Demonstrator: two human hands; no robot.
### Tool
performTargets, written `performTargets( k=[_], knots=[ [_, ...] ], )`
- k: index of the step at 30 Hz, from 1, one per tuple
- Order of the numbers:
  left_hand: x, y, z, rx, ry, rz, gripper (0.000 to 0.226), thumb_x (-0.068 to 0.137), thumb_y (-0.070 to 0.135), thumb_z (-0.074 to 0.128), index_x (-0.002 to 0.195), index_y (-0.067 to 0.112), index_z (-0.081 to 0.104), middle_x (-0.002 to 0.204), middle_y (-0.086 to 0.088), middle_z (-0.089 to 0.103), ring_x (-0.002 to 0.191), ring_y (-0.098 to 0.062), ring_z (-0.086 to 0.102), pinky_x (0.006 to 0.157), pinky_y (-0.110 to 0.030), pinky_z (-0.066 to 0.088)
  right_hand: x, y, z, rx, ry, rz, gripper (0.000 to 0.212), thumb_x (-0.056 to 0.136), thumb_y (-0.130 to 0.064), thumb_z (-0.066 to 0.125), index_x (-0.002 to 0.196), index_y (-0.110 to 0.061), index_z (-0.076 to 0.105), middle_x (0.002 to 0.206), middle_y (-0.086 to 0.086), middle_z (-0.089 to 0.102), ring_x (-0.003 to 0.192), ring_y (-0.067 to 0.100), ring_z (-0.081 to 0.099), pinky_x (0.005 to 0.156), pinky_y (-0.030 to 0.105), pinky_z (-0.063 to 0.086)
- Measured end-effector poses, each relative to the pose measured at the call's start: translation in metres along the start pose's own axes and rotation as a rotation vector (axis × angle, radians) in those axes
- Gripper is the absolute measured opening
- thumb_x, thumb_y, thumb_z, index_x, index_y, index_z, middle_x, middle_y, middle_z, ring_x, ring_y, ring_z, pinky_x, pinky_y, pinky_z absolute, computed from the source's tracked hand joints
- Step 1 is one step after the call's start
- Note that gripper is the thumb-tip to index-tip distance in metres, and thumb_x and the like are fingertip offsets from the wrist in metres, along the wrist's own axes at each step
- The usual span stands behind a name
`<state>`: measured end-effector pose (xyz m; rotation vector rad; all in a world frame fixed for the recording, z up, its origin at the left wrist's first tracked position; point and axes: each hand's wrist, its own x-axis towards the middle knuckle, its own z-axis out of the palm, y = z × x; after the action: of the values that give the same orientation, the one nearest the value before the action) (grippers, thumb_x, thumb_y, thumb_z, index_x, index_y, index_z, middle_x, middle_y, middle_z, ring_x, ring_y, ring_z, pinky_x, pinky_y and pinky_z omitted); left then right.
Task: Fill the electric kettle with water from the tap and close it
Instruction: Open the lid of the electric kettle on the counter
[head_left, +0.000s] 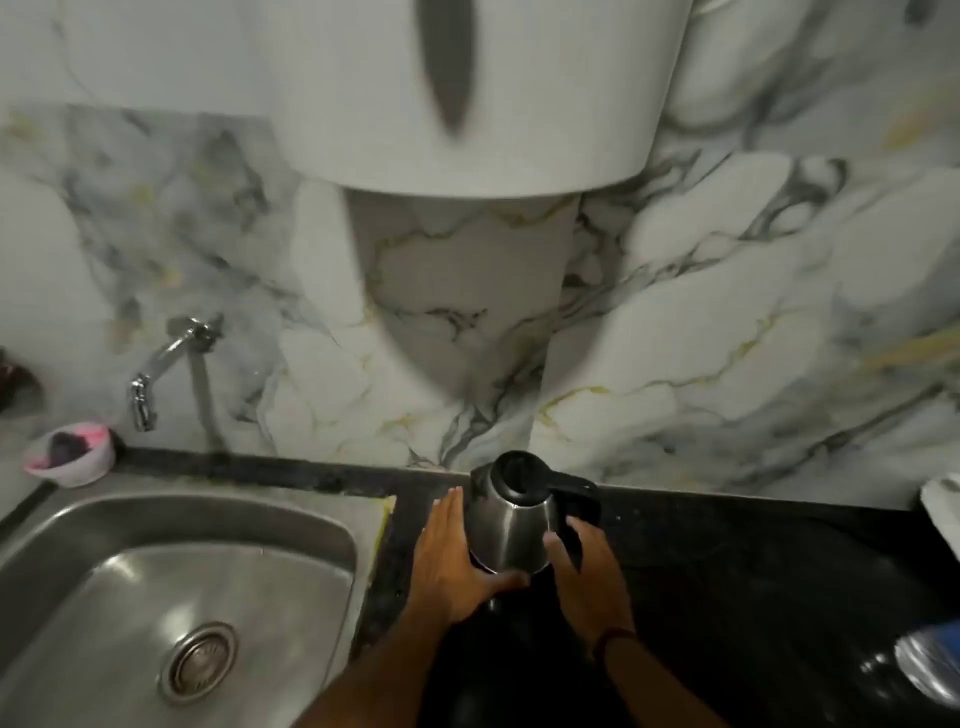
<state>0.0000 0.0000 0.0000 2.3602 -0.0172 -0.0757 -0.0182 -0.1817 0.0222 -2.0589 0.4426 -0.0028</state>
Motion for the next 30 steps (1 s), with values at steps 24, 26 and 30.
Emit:
performTargets(
  k=[24,26,30],
  knots=[
    [0.046,-0.001,0.057,-0.367,0.167,-0.184,0.126,0.042,0.057,0.101,0.152,0.041,0.041,0.137,0.013,0.068,0.127,-0.017,0.068,0.108,-0.051,0.062,0.072,-0.055,0.061,0.728,0.208,0.506,0.095,0.06,-0.019,0.106,0.144,-0.008,0.061,0.13,0.013,0.075,0.119,0.035,0.073,0.104,0.049,0.061],
    [0.047,-0.002,0.057,-0.37,0.174,-0.184,0.126,0.044,0.06,0.098,0.154,0.044,0.039,0.136,0.016,0.067,0.127,-0.016,0.067,0.11,-0.048,0.06,0.072,-0.055,0.06,0.729,0.246,0.483,0.089,0.065,-0.014,0.102,0.144,-0.007,0.061,0.13,0.013,0.075,0.12,0.034,0.073,0.103,0.047,0.06],
    [0.046,-0.004,0.061,-0.372,0.194,-0.171,0.12,0.044,0.065,0.097,0.147,0.057,0.038,0.124,0.031,0.062,0.12,-0.006,0.065,0.105,-0.037,0.059,0.067,-0.055,0.059,0.719,0.286,0.485,0.091,0.071,-0.013,0.098,0.151,-0.008,0.056,0.142,0.014,0.072,0.131,0.035,0.069,0.114,0.05,0.057]
  ],
)
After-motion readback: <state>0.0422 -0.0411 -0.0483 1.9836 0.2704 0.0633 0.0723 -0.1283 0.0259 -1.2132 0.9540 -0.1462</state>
